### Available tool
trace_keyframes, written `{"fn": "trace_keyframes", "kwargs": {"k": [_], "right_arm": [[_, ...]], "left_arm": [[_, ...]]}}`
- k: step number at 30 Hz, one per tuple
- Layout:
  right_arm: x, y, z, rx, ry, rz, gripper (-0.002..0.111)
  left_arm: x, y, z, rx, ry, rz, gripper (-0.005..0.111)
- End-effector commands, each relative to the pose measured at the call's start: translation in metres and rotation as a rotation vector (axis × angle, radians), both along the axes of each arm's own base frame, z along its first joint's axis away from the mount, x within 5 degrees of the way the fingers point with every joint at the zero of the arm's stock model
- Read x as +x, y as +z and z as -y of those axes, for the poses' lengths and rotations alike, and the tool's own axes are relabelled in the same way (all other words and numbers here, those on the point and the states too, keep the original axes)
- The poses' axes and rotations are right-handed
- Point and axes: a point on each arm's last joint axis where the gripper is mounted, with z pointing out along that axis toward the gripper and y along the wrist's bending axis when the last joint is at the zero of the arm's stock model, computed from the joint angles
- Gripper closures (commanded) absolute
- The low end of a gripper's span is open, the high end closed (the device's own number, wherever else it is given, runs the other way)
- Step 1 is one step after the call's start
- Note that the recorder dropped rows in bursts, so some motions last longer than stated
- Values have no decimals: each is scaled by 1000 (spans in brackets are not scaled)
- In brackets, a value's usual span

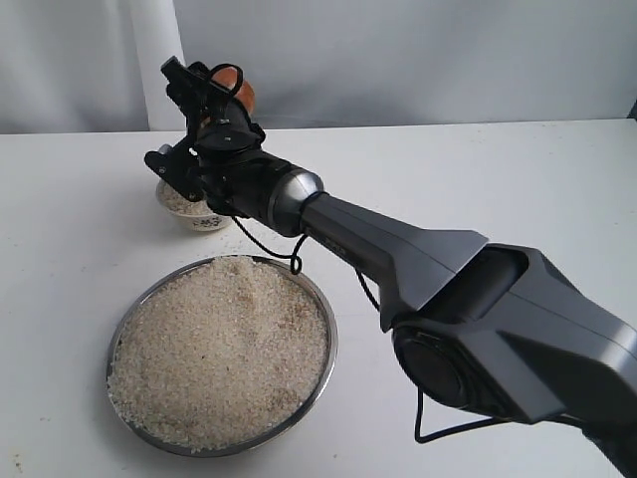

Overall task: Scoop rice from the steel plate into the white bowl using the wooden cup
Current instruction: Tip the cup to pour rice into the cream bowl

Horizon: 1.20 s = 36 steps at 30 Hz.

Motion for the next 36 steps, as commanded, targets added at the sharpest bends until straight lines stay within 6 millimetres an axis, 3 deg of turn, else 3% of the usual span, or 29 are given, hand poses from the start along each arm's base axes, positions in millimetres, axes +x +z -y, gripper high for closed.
{"fn": "trace_keyframes", "kwargs": {"k": [1,13,18,26,36], "right_arm": [[0,7,-1,-20,23,32,108],[-9,6,-11,-7,47,20,108],[-11,16,-13,-2,58,33,108],[-13,-11,-3,-133,3,-20,108],[-20,29,-6,-34,7,32,108]], "left_arm": [[0,1,0,0,-5,15,107],[0,1,0,-3,-5,15,107],[0,1,0,-3,-5,15,107],[0,1,0,-1,-5,15,107],[0,1,0,-2,-5,15,107]]}}
